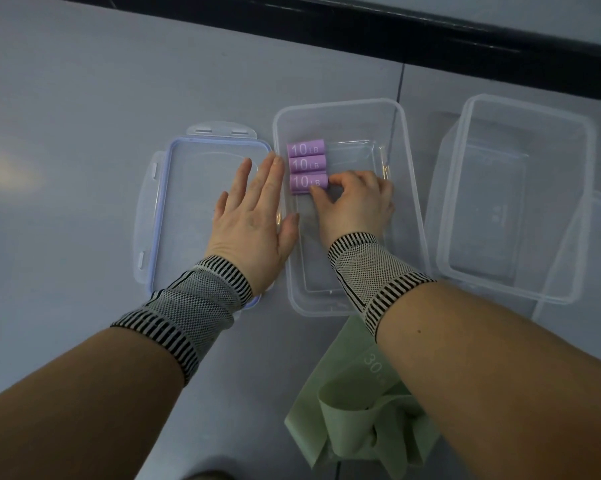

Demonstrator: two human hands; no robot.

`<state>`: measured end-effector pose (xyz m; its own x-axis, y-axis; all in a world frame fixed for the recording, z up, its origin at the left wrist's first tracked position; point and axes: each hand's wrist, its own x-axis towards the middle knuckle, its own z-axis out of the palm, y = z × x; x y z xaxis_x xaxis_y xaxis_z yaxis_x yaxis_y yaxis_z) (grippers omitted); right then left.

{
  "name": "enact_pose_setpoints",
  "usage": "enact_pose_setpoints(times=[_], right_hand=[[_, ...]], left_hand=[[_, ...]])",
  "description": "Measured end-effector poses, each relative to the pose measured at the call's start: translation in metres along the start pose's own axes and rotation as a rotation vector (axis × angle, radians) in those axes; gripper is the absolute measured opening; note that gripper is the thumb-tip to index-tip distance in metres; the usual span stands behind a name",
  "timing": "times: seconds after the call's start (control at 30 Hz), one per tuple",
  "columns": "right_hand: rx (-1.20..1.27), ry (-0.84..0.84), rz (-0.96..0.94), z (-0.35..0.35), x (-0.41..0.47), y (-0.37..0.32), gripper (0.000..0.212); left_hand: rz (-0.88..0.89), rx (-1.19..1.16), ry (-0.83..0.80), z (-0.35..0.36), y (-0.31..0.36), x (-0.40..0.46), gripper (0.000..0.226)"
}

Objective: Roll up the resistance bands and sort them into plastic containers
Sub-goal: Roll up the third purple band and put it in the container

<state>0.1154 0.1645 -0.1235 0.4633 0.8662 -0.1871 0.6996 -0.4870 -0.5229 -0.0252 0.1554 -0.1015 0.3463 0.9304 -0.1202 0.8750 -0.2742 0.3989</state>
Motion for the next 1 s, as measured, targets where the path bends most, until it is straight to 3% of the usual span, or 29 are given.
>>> enact_pose_setpoints(times=[1.0], right_hand=[[0.027,-0.021,0.031,0.0036,0.0026,0.0014,0.030]], left_hand=[[0.023,0.005,0.012,0.0008,0.0001,0.0006,0.073]])
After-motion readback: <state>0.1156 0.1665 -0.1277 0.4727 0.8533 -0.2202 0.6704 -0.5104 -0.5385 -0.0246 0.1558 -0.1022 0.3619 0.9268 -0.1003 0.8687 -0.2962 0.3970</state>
